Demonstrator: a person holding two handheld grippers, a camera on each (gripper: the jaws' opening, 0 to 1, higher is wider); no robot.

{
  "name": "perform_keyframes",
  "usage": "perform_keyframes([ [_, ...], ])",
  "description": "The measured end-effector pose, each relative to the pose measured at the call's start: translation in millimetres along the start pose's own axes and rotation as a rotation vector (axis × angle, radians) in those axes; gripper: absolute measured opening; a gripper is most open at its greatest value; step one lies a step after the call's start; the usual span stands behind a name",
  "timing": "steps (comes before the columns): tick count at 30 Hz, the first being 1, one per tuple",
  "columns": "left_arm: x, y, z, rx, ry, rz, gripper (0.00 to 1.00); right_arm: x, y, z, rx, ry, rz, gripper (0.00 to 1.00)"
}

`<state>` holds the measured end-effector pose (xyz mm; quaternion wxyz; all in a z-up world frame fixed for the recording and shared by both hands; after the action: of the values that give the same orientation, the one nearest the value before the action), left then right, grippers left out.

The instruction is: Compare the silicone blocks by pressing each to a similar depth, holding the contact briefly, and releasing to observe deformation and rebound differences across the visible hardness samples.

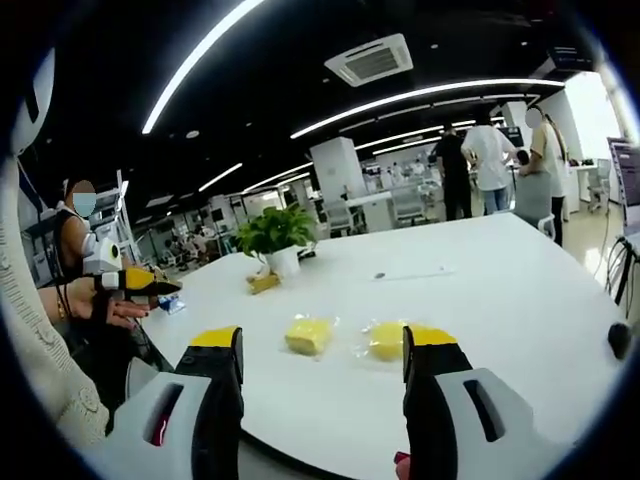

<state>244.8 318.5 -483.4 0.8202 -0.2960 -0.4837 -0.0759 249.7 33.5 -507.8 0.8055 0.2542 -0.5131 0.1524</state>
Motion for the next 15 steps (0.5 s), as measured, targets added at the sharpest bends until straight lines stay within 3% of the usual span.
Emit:
perform_keyframes([
  [8, 1.7, 2.6, 3.1, -0.011, -0.017, 0.004, 0.74, 3.9, 1.7, -1.1, 0.006, -0.014, 0.001, 0.62],
  [10, 10.8, -4.5, 6.7, -0.068, -0.08, 0.07, 0.74, 4.4, 2.3, -1.0, 0.009, -0.011, 0.009, 0.62],
  [12, 16.8, -5.5, 9.6, -0.075, -0.118, 0.1, 0.75, 4.5, 2.2, -0.2, 0.009, -0.007, 0.01, 0.63],
  [15, 15.5, -4.1, 9.6, -0.051, -0.1, 0.067, 0.75, 5.0, 0.4, 3.8, 0.002, -0.012, 0.008, 0.62],
])
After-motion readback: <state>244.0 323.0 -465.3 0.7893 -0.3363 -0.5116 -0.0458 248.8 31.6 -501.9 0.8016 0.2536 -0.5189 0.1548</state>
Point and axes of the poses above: the point that each gripper's makers call its tool centre point, and the gripper's own axes: z roughly backward along the fingers, y roughly to its left, x roughly out of its top, the point moved 1 cm from there along z, roughly backward along the fingers, and after that the axes turned 11 degrees about y, right-handed, at the moved point
